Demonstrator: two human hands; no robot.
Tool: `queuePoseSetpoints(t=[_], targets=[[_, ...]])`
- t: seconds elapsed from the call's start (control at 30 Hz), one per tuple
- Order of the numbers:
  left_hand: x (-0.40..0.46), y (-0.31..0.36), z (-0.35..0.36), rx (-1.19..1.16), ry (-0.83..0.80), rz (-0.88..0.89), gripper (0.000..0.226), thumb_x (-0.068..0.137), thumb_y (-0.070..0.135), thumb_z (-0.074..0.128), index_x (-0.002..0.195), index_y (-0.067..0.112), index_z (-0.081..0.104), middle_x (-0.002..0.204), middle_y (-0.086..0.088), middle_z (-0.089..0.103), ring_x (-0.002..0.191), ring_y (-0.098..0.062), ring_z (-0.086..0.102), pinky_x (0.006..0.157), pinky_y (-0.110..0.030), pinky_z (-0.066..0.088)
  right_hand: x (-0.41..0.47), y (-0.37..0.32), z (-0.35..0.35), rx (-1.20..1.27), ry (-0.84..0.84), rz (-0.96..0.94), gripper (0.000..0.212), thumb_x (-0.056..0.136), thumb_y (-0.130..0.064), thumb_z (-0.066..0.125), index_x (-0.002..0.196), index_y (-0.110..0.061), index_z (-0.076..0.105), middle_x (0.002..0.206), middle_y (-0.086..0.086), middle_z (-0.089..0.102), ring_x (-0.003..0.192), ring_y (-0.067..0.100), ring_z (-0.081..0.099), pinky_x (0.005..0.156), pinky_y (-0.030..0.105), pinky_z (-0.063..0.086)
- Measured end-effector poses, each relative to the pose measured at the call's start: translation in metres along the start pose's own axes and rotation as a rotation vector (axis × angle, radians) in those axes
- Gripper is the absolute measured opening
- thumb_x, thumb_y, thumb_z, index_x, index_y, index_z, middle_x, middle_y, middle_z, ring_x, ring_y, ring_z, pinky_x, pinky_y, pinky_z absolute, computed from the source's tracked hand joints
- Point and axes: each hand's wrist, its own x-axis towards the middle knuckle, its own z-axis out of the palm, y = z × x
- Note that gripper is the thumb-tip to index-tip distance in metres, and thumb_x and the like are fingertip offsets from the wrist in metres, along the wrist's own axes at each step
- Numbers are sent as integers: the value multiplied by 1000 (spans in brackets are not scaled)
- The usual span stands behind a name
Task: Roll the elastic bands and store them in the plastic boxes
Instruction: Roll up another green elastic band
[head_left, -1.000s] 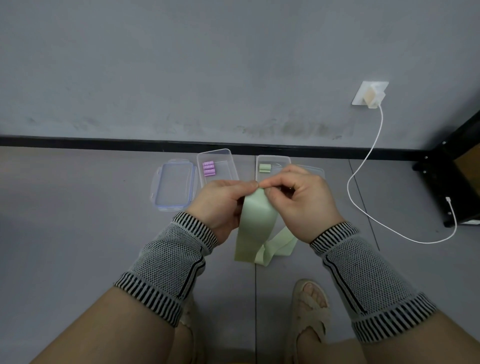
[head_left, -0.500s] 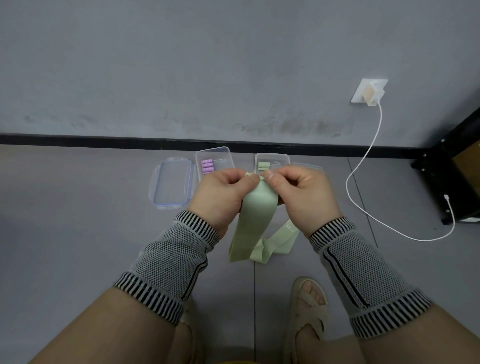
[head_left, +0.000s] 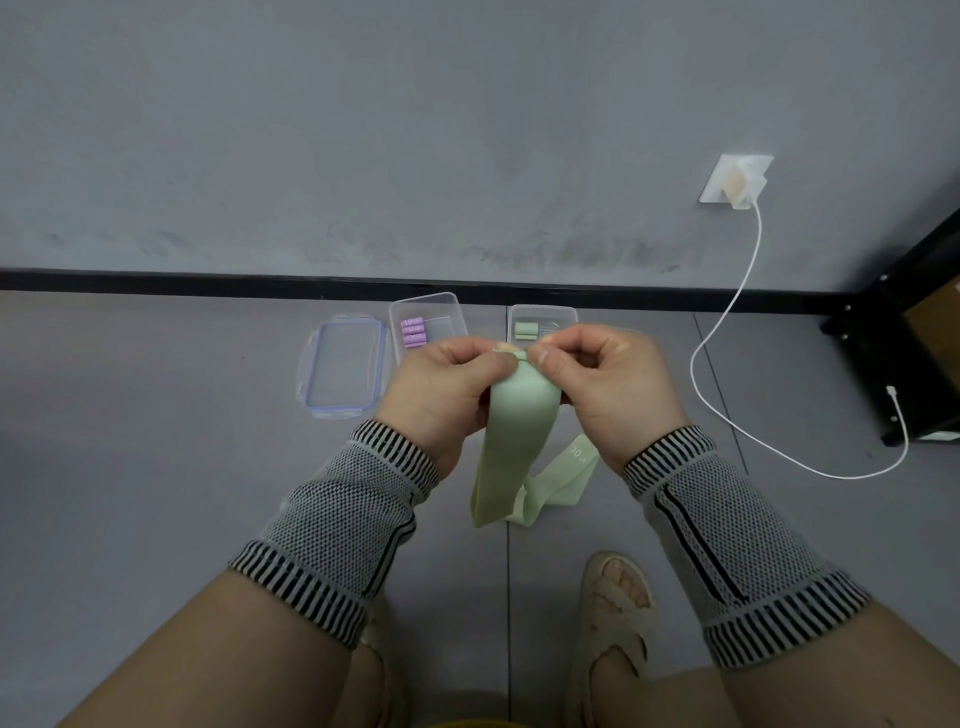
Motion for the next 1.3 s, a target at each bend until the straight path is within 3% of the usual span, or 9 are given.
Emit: queuePoseSetpoints(t=[0.13, 0.4, 0.63, 0.9, 1.13, 1.3], targets=[[0, 0, 0, -27, -19, -10, 10, 86, -3, 55, 84, 1, 64, 75, -12, 66, 66, -19, 63, 65, -29, 55, 0, -1, 0, 98, -22, 43, 15, 83, -6, 68, 72, -16, 69, 74, 13, 69, 69, 22, 64, 74, 44, 56], [1, 3, -2, -86, -45, -23, 15, 85, -7, 53, 86, 1, 66, 75, -9, 68, 67, -18, 65, 66, -28, 56, -1, -5, 0, 253, -87, 108, 17, 83, 3, 64, 74, -11, 66, 71, 6, 66, 67, 16, 62, 68, 31, 54], [1, 3, -3, -68, -67, -42, 19, 86, -7, 53, 87, 5, 67, 74, -7, 70, 67, -17, 66, 62, -27, 58, -2, -4, 4, 202, -39, 106, 19, 80, 7, 65, 75, -11, 68, 81, 20, 63, 77, 28, 58, 83, 51, 52], [3, 2, -2, -106, -75, -28, 20, 85, -10, 51, 101, -5, 63, 79, -14, 66, 66, -17, 64, 64, -26, 55, -5, -9, 10, 42, 73, 31, 24, 79, 0, 68, 68, -21, 66, 76, 17, 68, 67, 21, 60, 72, 45, 56], [5, 1, -3, -40, -46, 12, 5, 85, 2, 61, 89, 0, 64, 84, -16, 67, 70, -19, 65, 66, -27, 56, -5, -8, 11, -5, 80, -18, 23, 80, -3, 69, 69, -23, 67, 71, 6, 68, 64, 15, 59, 68, 40, 56], [4, 5, -5, -47, -42, 56, 13, 85, -5, 57, 80, 6, 62, 65, -4, 66, 59, -14, 63, 58, -24, 54, -4, -5, 11, 176, 4, 39, 20, 81, 2, 67, 78, -18, 66, 80, 9, 67, 77, 21, 64, 78, 39, 56]])
